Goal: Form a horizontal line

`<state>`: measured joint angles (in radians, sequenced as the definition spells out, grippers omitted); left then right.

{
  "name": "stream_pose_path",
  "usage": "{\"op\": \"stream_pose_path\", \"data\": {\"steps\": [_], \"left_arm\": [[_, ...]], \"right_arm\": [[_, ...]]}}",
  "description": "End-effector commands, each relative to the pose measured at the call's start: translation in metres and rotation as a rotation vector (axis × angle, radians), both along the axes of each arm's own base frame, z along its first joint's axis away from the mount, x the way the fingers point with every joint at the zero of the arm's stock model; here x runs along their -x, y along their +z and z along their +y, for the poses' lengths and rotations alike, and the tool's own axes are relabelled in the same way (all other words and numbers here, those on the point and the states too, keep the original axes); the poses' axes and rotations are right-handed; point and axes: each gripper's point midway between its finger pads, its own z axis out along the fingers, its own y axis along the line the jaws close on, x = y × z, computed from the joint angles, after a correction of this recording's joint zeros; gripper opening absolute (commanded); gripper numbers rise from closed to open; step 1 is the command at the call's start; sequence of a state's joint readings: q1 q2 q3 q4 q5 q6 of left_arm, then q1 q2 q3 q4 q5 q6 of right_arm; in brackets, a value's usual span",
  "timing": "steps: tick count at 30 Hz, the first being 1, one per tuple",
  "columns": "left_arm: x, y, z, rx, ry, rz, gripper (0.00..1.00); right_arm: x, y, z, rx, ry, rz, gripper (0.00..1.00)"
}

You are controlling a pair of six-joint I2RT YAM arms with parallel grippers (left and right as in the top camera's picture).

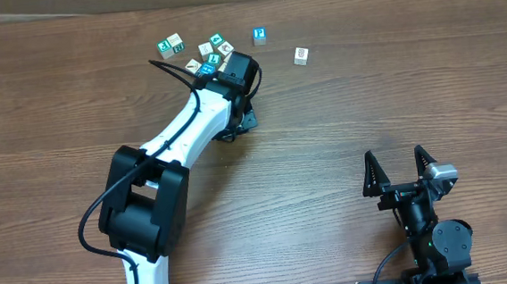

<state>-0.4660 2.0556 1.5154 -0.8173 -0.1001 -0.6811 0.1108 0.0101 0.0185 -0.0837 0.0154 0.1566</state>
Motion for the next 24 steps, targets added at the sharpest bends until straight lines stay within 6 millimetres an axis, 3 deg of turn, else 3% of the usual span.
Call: {"op": "stream_pose_path", "data": {"steps": [1,9,24], "left_arm": [[0.003,-0.001,-0.008,-0.003,-0.001,-0.009,0.05],[0.004,-0.002,-0.001,-0.087,-0.044,-0.027,0.12],[0.004,-0.021,-0.001,-0.106,-0.081,0.003,0.1]], "right_arm": [[-0.001,-0.003,-0.003,0.001,-0.015,0.001,1.0],[-0.001,-0.003,-0.003,0.001,-0.015,0.001,1.0],[-0.001,-0.003,-0.003,0.001,-0.015,0.001,1.0]]}}
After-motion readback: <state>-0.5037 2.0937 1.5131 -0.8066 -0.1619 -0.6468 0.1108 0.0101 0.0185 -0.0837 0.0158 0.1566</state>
